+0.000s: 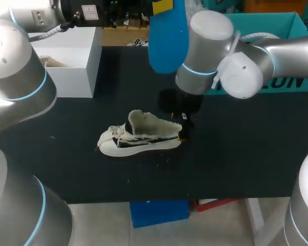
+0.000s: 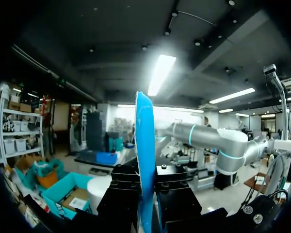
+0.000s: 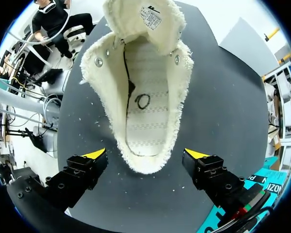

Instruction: Take the shoe out of the shoebox, open the shoe tongue, remove and reinsert the insole, then place the shoe into the shoebox

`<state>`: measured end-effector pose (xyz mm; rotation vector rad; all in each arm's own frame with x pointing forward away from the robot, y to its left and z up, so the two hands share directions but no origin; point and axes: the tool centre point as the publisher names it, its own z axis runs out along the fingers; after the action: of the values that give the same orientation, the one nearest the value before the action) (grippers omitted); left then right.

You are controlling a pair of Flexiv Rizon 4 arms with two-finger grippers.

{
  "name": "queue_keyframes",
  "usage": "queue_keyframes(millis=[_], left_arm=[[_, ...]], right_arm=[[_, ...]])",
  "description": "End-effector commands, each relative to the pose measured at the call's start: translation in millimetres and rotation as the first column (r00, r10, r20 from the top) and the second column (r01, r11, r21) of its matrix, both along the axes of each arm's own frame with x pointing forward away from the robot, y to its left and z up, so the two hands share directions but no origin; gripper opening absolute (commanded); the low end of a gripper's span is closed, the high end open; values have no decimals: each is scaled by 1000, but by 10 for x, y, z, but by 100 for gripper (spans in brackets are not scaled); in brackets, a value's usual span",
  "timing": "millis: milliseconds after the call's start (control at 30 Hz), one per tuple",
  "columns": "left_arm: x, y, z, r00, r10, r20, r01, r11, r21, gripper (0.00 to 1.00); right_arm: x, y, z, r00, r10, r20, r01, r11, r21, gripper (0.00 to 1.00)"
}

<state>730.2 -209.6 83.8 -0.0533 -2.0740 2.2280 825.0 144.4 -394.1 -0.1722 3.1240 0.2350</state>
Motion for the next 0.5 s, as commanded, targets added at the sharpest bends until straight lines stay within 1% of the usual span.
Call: queue_keyframes(millis=[33, 200, 300, 367, 433, 500], left_arm=[[-2, -11, -2, 1000, 2, 0, -2, 1000, 1, 0], [-2, -11, -2, 1000, 2, 0, -2, 1000, 1, 0], [-2, -11, -2, 1000, 2, 0, -2, 1000, 1, 0], [-2, -11, -2, 1000, 2, 0, -2, 1000, 1, 0], [-2, -11, -2, 1000, 2, 0, -2, 1000, 1, 0], [-2, -11, -2, 1000, 2, 0, -2, 1000, 1, 0]], right_arm=[[7, 35, -21, 1000, 10, -1, -10, 1000, 1, 100], [-3, 34, -24, 1000, 27, -5, -27, 1000, 8, 100], [-11, 42, -20, 998, 61, -8, -61, 997, 37, 100], [-12, 55, -18, 996, 88, -7, -87, 994, 69, 100], [-10, 73, -11, 995, 104, -1, -103, 987, 127, 100], [-8, 85, 6, 993, 119, 2, -118, 982, 147, 100]])
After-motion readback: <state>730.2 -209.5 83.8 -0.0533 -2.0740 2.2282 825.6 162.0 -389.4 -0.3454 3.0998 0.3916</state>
